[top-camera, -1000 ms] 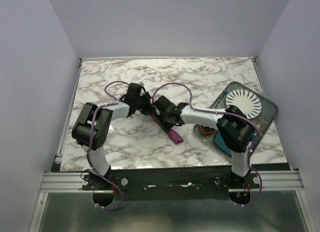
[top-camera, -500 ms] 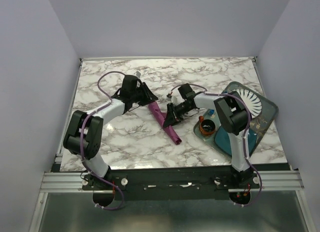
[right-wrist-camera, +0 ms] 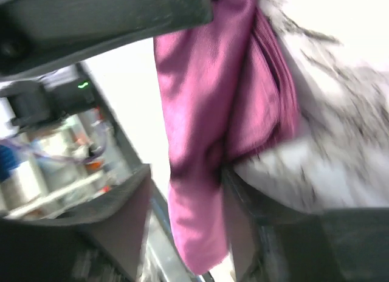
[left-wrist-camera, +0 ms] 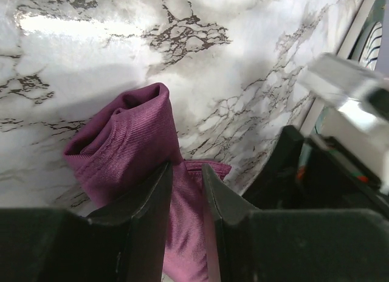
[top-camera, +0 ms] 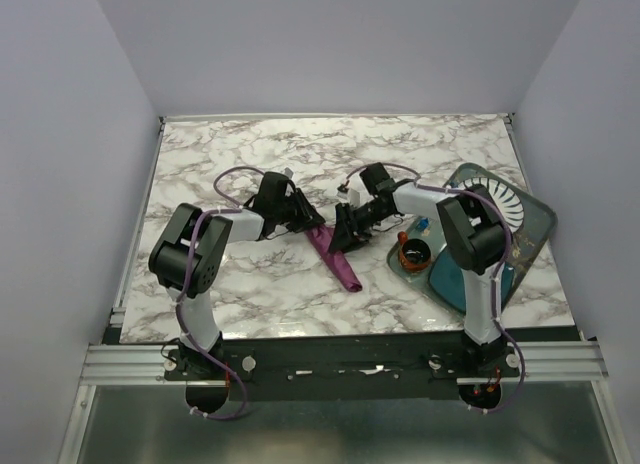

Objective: Fold the napkin, place the utensils inside, and roll it up
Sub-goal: Roll the napkin with the utensil

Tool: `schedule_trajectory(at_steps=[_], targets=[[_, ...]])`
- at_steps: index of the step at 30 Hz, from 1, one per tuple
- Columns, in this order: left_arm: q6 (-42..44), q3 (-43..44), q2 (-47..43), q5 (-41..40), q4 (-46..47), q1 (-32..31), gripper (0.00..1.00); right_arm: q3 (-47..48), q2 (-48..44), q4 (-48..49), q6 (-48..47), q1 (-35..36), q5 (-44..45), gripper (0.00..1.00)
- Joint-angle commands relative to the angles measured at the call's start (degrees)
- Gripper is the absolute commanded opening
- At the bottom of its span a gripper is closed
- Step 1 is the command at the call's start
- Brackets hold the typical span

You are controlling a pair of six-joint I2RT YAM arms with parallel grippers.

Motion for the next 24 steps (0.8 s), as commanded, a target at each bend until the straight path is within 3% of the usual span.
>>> schedule_trajectory(at_steps=[1,5,6,9,12,17,24], targets=[[0.1,-2.68,1.73,-1.74,1.77,0.11,0.36,-0.4,-9.57,-6.77,-3.67,2.79,20.27,0.63],[-0.51,-3.12,2.09,-1.48,1.77,0.28,0.35,-1.19,-16.07,-7.48,-1.57,9.72,39.42,0.7],[-0.69,-3.12,2.17,-1.39,1.77,0.28,0.35,-1.27,-17.3,-7.48,-0.87,13.31,49.04,0.71],[-1.39,-3.03,2.26,-1.04,1.42,0.55,0.35,-0.4,-17.49,-6.86,1.85,19.82,64.62,0.78],[-2.0,-2.94,2.18,-0.69,0.54,0.99,0.35,1.01,-15.3,-6.95,2.92,24.4,74.06,0.78],[-3.32,-3.03,2.35,0.1,0.28,1.34,0.35,2.41,-10.3,-4.14,1.07,28.28,77.7,0.73],[-3.59,-3.12,1.39,0.1,-0.16,1.6,0.35,2.6,-5.98,-2.39,0.19,29.43,78.4,0.59]])
